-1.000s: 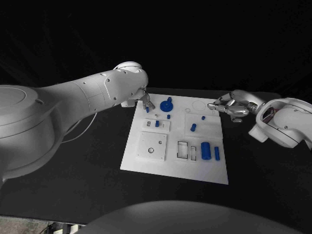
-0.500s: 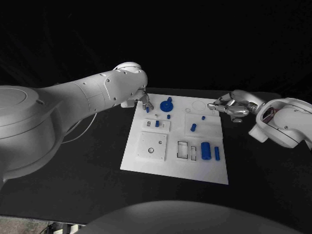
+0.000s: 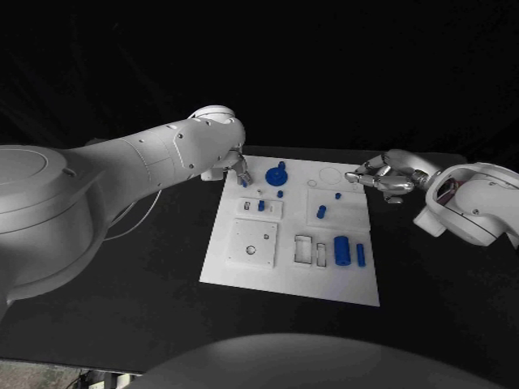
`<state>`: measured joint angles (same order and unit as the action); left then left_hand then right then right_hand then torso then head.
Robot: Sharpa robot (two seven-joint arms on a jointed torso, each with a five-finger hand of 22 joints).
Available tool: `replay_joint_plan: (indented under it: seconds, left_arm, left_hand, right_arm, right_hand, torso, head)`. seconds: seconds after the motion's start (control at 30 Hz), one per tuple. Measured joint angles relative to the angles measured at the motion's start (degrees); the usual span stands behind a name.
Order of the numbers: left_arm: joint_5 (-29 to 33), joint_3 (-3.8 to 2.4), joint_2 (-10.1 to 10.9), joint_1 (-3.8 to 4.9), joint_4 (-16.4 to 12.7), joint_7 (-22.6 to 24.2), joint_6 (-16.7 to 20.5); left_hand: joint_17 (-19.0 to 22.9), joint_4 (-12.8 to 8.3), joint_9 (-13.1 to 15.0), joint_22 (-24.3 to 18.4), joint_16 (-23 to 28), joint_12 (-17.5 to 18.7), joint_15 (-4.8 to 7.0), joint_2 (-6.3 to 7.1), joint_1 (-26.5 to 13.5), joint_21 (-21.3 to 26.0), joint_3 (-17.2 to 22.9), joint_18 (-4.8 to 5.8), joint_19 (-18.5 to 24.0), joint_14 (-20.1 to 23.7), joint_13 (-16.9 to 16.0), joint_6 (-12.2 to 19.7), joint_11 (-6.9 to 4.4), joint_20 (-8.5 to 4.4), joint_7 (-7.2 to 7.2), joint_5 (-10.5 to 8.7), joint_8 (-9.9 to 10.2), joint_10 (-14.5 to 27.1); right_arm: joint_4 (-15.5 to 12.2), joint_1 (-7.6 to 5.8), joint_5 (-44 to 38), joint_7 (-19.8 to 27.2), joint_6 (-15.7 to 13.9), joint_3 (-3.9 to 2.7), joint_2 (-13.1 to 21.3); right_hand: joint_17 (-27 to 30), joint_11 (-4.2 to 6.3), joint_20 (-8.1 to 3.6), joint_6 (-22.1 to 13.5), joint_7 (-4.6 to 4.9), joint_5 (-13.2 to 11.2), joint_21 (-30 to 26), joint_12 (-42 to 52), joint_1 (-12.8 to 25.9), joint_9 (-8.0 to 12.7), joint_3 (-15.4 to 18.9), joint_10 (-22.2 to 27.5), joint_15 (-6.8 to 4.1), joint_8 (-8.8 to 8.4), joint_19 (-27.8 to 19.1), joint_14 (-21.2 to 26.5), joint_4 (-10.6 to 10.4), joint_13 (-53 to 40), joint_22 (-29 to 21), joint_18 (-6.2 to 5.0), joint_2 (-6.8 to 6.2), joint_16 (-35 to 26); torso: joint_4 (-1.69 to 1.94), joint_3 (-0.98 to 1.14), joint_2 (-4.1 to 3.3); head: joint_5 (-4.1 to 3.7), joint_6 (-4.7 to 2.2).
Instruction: Assemble the parts on the task board
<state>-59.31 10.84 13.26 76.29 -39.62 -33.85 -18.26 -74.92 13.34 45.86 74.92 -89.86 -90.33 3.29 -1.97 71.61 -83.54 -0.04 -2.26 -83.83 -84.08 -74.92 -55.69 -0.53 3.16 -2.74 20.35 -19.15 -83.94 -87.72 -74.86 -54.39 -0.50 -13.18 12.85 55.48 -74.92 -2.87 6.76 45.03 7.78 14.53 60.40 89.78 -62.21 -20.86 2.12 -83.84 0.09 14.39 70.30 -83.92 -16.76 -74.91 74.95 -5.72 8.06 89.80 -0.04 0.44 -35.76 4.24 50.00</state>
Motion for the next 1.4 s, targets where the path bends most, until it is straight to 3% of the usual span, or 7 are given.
replay_joint_plan:
  seconds: [0.53,0.83,1.1,1.4]
  left_arm:
    - [0.1,0.00,0.0,-0.10,0.0,0.5,0.2]
    - [0.0,0.00,1.1,-0.10,-2.0,1.0,0.5]
    - [-0.8,-0.03,3.6,0.42,-7.0,0.8,0.8]
    - [-2.3,-0.06,10.3,3.57,-18.3,-0.7,1.7]
  left_hand:
    - [0.0,-0.7,0.5,0.0,0.0,0.0,0.00,-0.52,1.9,0.0,2.3,0.00,0.0,0.0,0.0,-0.8,-0.22,0.00,0.42,1.56,0.0,-0.2]
    - [0.0,-0.8,1.5,0.0,0.0,0.0,0.20,-0.38,2.8,0.2,5.7,-0.01,-0.2,0.2,0.0,-1.1,-0.44,-0.21,0.71,4.63,-0.6,0.0]
    - [0.0,-1.1,2.2,0.0,0.0,0.0,0.35,0.14,3.3,0.2,7.5,0.00,-0.2,0.1,0.0,-1.1,-0.62,-0.21,0.70,5.09,-0.9,-0.2]
    - [0.0,-0.8,2.7,0.0,0.0,0.0,0.41,0.36,3.6,0.6,9.2,0.00,-0.2,0.0,0.0,-0.8,-0.62,-0.21,0.39,4.81,-1.2,-0.2]
  right_arm:
    - [0.0,0.00,0.0,0.0,0.1,0.00,0.1]
    - [0.0,0.00,0.0,-0.1,0.2,0.00,0.2]
    - [0.1,0.00,0.0,-0.1,0.3,0.00,0.3]
    - [0.0,0.00,0.0,-0.2,0.5,0.01,0.6]
  right_hand:
    - [0.0,0.00,0.00,0.0,0.00,1.0,-0.1,0.0,0.0,0.1,0.0,0.0,0.00,0.00,0.0,0.0,0.0,0.0,0.0,0.00,0.00,0.0]
    - [0.0,0.00,0.00,0.0,0.00,1.1,-0.2,0.0,0.0,0.1,0.0,0.0,0.00,0.00,0.0,0.0,0.0,0.0,0.0,0.00,0.00,0.0]
    - [0.0,0.00,0.00,0.0,0.00,1.4,-0.2,0.0,0.0,0.1,0.0,0.0,0.00,-0.09,0.0,0.0,0.0,0.0,0.0,0.00,0.00,0.0]
    - [0.0,0.00,0.00,0.0,0.00,1.4,-0.2,0.0,0.0,0.1,0.0,0.0,0.00,-0.22,0.0,0.0,0.0,0.0,0.0,0.00,0.00,0.0]
  torso:
    - [0.02,0.01,0.01]
    - [0.05,0.03,0.05]
    - [0.07,0.05,0.07]
    - [0.05,0.05,0.07]
  head:
    - [0.04,0.00]
    - [0.10,0.00]
    - [0.15,0.00]
    - [0.27,0.00]
